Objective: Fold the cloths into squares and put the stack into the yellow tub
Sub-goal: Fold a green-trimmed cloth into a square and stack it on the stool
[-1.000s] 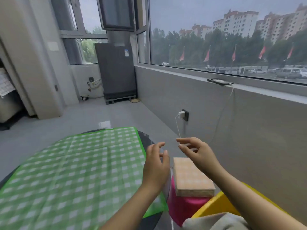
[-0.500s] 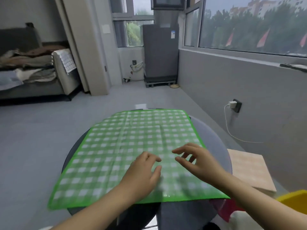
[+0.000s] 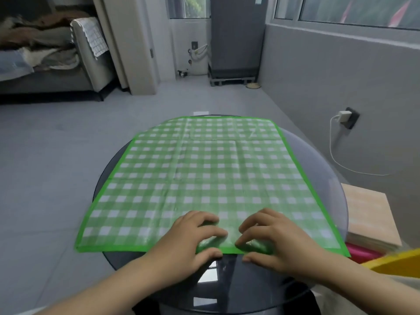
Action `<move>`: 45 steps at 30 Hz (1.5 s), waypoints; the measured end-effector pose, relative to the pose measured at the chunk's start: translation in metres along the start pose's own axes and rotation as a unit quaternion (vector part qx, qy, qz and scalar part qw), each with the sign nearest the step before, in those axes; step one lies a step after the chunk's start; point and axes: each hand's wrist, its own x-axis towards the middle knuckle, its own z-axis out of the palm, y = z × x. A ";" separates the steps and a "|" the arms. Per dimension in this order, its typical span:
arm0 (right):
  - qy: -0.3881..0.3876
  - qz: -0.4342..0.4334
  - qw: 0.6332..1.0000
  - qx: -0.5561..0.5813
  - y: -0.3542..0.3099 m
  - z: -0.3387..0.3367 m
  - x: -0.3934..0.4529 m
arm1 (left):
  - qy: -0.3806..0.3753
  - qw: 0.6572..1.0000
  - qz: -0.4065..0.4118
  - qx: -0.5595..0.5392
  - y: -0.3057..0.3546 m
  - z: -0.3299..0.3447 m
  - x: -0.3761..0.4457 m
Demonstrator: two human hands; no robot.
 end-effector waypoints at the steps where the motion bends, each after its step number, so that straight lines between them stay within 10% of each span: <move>1: 0.007 0.005 1.000 0.006 0.000 0.002 0.000 | 0.008 1.000 -0.002 -0.006 0.001 0.002 0.000; 27: 0.025 0.099 0.994 0.027 -0.028 -0.034 0.021 | 0.025 0.996 -0.078 0.042 0.039 -0.046 0.020; 45: 0.075 0.095 0.962 -0.244 -0.047 -0.112 0.052 | 0.080 0.980 -0.013 0.183 0.063 -0.106 0.055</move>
